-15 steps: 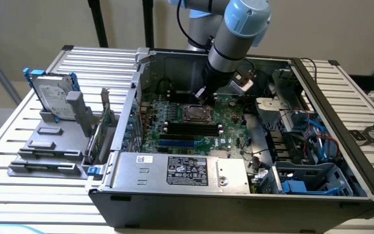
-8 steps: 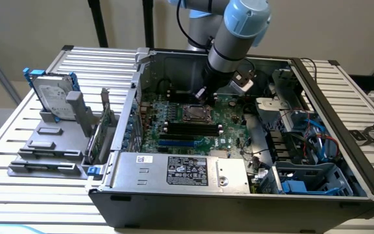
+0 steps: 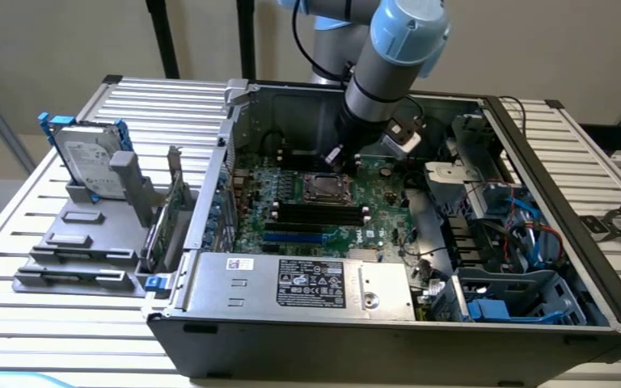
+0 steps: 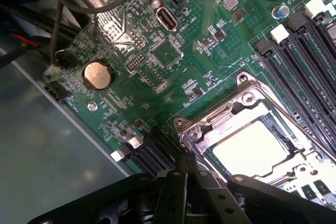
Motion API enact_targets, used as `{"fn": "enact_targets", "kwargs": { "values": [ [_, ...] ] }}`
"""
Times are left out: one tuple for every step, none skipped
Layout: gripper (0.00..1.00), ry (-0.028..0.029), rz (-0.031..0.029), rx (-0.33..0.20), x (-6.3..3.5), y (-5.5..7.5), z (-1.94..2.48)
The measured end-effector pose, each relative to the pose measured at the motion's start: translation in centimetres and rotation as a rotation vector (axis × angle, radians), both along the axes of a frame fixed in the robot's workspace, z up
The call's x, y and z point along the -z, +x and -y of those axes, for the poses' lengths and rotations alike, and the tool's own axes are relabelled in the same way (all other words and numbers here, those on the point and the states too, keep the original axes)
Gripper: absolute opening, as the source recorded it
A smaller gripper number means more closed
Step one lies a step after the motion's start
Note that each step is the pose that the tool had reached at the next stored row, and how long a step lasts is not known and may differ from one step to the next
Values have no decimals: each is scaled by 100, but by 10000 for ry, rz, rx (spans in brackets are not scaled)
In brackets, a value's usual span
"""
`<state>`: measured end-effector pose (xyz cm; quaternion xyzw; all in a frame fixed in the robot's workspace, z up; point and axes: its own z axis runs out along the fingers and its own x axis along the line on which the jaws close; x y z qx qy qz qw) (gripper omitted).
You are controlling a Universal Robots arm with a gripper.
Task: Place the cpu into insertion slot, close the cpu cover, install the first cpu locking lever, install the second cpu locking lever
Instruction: 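Install the first cpu locking lever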
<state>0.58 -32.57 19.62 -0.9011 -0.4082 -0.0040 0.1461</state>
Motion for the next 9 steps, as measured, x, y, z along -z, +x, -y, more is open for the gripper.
{"fn": "enact_targets", "kwargs": {
  "values": [
    [11,1,0,-3,0,-2,12],
    [11,5,1,-6,0,-2,21],
    [11,10,2,-9,0,-3,24],
    [11,28,7,-17,0,-3,25],
    [11,69,23,-26,2,-4,25],
    [11,119,44,-33,5,-4,25],
    [11,174,66,-37,9,-5,25],
    [11,230,82,-42,13,-6,24],
    [11,249,86,-42,13,-7,25]
  ]
}}
